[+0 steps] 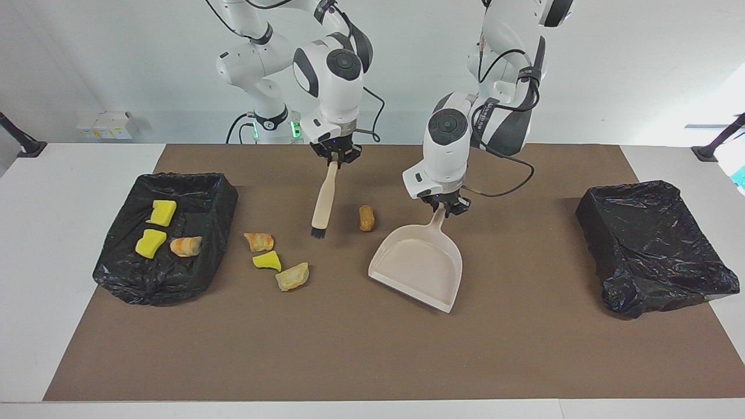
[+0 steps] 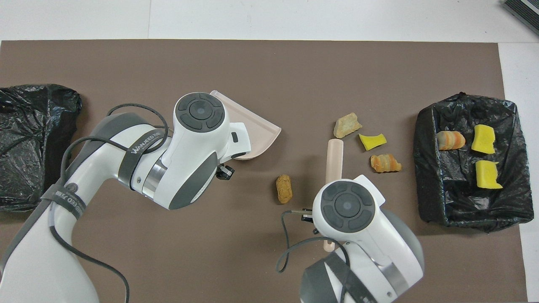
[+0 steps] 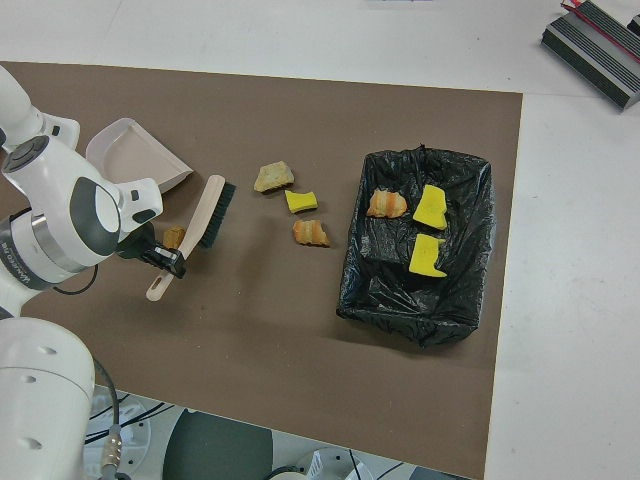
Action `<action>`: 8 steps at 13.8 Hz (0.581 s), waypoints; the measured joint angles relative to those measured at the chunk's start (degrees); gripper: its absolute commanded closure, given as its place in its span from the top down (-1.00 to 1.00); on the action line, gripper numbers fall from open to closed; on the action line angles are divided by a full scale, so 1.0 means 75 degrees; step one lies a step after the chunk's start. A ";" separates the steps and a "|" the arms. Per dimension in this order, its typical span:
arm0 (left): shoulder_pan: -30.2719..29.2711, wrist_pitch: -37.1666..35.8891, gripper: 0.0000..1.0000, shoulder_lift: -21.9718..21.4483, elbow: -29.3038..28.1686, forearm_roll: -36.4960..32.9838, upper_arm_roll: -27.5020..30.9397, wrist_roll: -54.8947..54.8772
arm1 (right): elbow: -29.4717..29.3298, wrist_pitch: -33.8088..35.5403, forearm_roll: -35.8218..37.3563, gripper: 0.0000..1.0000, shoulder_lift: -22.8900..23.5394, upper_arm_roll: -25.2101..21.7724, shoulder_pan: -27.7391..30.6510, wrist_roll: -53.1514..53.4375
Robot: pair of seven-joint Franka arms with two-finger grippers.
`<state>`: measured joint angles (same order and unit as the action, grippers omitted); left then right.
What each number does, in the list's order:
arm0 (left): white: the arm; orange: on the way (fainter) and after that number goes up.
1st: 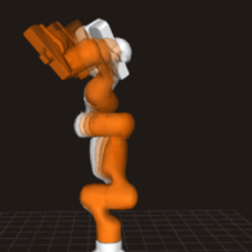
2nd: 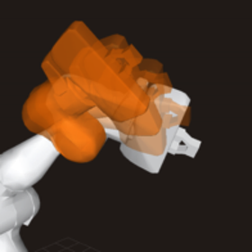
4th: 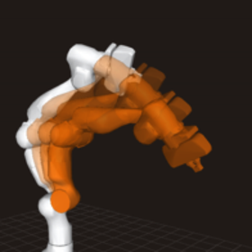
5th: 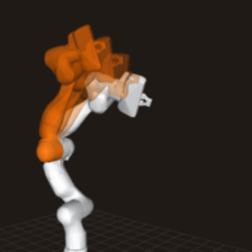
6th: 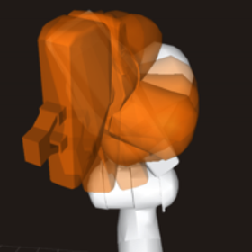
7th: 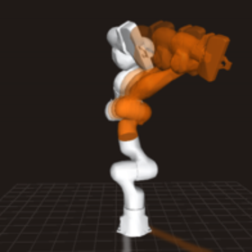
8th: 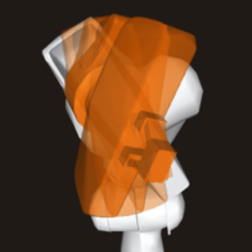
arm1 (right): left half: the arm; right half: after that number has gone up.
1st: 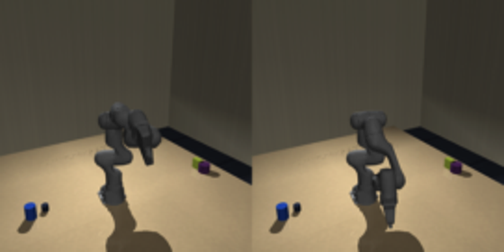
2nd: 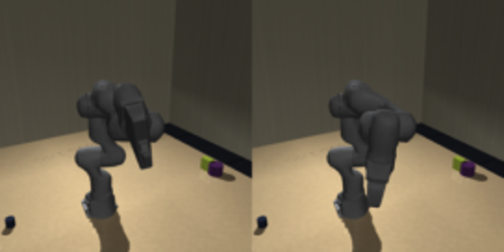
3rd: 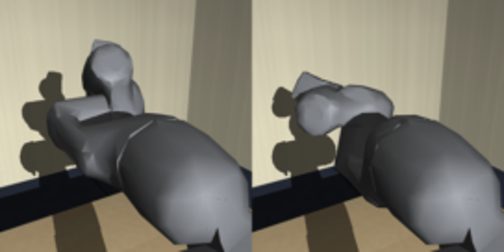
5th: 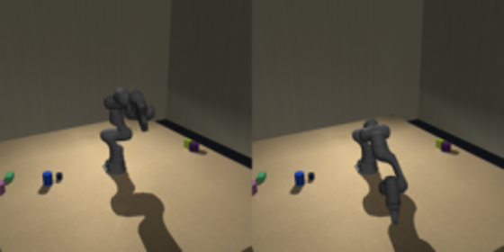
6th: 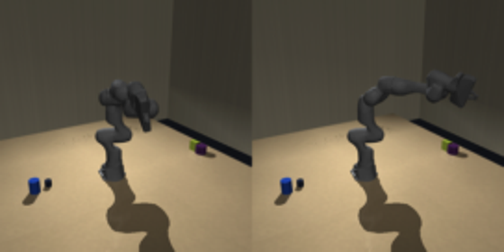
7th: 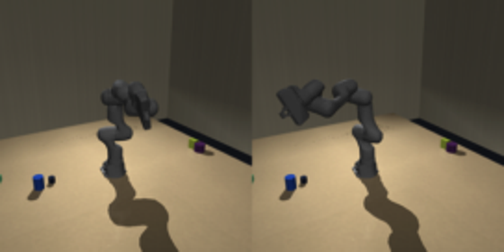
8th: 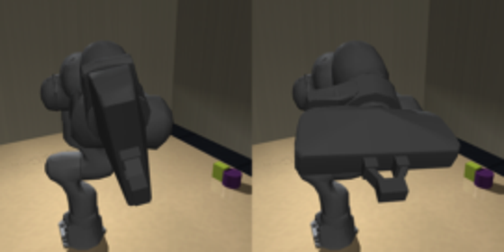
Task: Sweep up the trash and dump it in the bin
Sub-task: 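Lift the brush with the right gripper and sweep toward the dustpan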
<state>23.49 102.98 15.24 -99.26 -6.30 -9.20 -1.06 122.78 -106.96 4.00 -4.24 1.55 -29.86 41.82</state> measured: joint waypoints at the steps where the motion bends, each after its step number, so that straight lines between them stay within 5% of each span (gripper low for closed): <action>1: -0.0067 -0.0118 -1.00 -0.0058 0.0000 -0.0019 0.0005 -0.0358 | -0.0031 0.0000 0.0241 -1.00 0.0098 0.0000 0.0355 -0.0523; 8: -0.0390 -0.0320 -1.00 -0.0208 -0.0028 -0.0710 0.0024 -0.2876 | -0.0110 -0.0460 0.2261 -1.00 0.0530 -0.0015 0.2552 -0.3852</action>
<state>20.56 100.58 13.68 -99.46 -11.62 -9.02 -22.63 121.96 -110.41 20.96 -0.27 1.44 -10.72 12.93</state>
